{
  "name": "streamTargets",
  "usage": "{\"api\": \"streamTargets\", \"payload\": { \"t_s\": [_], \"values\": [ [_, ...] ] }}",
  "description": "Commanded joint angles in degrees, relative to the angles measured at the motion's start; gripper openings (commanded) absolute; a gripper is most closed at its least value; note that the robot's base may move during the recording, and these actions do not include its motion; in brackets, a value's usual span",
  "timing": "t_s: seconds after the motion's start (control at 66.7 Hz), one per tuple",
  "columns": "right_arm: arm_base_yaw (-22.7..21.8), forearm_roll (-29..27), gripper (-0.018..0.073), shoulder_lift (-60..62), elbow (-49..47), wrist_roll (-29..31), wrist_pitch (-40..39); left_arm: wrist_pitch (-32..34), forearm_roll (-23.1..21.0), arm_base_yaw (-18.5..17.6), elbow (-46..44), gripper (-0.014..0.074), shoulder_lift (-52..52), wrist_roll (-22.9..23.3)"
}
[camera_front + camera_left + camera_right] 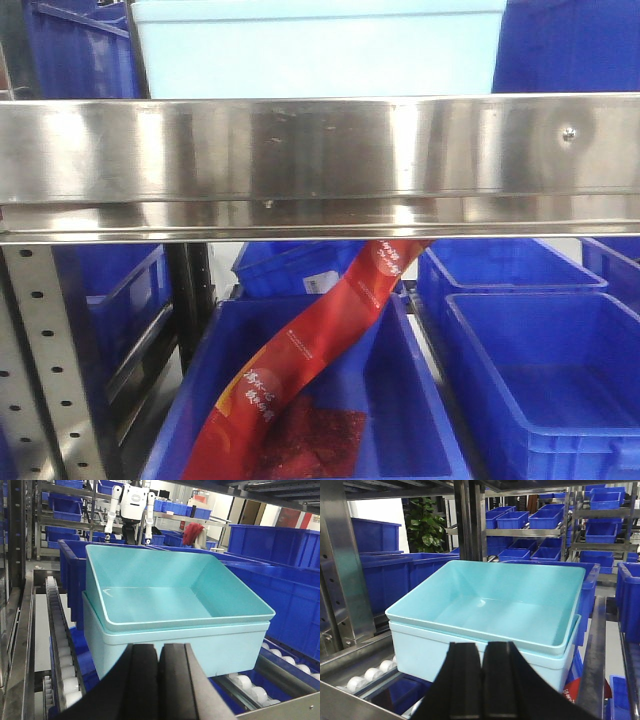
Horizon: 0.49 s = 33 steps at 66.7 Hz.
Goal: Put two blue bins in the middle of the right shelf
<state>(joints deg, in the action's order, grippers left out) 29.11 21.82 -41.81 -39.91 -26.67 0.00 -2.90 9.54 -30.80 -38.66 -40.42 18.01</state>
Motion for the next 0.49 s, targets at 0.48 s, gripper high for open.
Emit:
{"api": "streamTargets", "payload": {
  "t_s": [0.48],
  "values": [
    [-7.36,-13.19,-0.0167,7.65,7.25,22.30,-1.08,1.26,-0.40,-0.20,0.12,-0.0111,0.45,-0.22]
  ]
}}
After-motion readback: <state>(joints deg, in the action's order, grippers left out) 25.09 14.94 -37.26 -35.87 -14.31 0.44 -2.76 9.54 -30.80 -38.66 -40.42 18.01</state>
